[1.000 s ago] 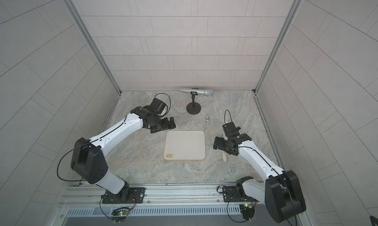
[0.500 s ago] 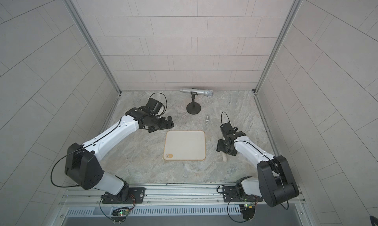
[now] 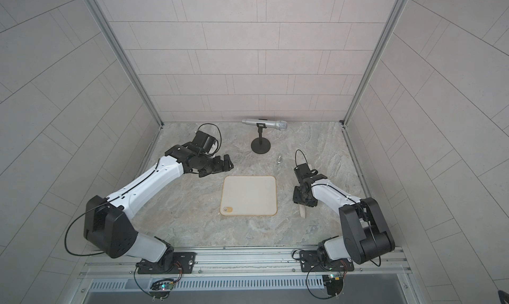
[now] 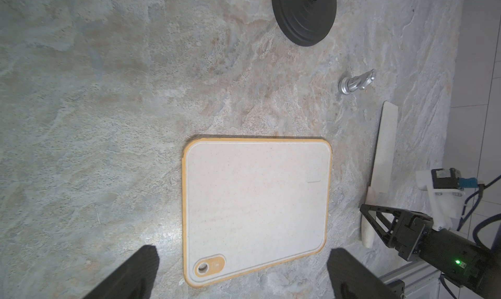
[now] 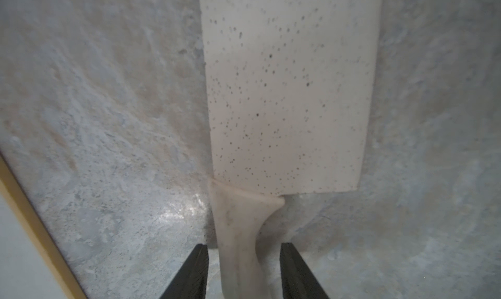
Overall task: Align the knife with the edge of the cutting board
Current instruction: Pick up the knife at the center of the board.
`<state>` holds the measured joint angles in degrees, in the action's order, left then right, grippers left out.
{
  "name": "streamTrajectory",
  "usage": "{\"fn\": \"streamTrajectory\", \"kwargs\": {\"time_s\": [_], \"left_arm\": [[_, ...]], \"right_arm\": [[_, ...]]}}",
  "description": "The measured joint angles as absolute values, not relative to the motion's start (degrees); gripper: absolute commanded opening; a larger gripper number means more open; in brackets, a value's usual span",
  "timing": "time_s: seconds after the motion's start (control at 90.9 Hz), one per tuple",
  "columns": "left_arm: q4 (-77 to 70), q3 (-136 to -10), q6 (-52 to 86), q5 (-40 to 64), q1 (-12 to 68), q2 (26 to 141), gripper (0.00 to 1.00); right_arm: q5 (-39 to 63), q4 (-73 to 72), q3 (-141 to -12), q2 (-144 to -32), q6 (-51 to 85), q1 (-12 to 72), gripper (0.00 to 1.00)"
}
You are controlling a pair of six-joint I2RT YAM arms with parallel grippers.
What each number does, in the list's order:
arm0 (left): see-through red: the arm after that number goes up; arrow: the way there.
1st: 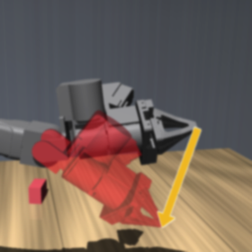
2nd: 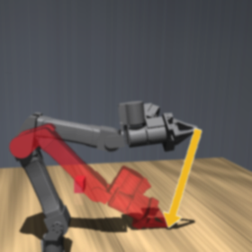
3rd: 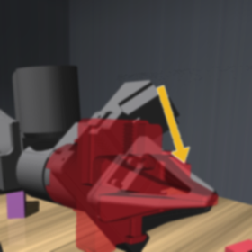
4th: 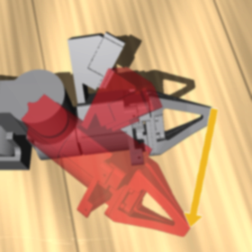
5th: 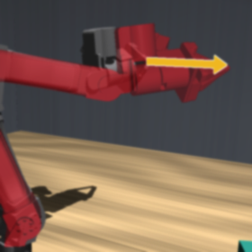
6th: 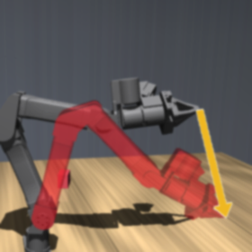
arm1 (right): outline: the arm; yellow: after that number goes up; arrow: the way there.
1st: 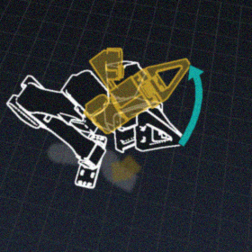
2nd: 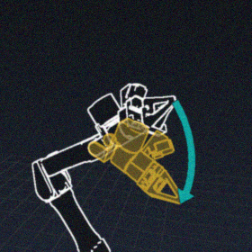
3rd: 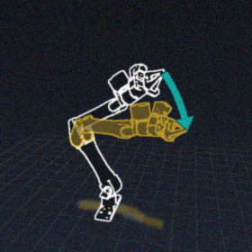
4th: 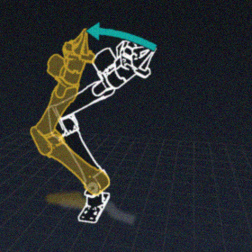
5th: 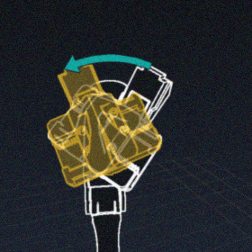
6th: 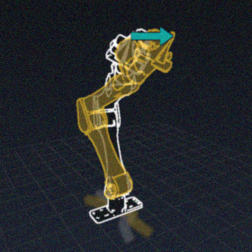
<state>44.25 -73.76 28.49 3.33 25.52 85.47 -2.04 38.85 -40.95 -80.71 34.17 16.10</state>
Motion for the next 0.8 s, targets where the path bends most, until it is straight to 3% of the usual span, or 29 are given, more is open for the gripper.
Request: {"fn": "streamTrajectory", "kwargs": {"time_s": [0.693,0.803], "left_arm": [[43.48,-72.90,28.56,5.56,25.15,85.06,1.00],[43.31,-72.88,28.56,5.52,25.15,85.06,1.00]], "right_arm": [[-3.03,39.40,-45.32,-86.72,33.89,16.10,0.23],[-2.96,39.42,-45.32,-86.70,33.85,16.10,0.16]]}}
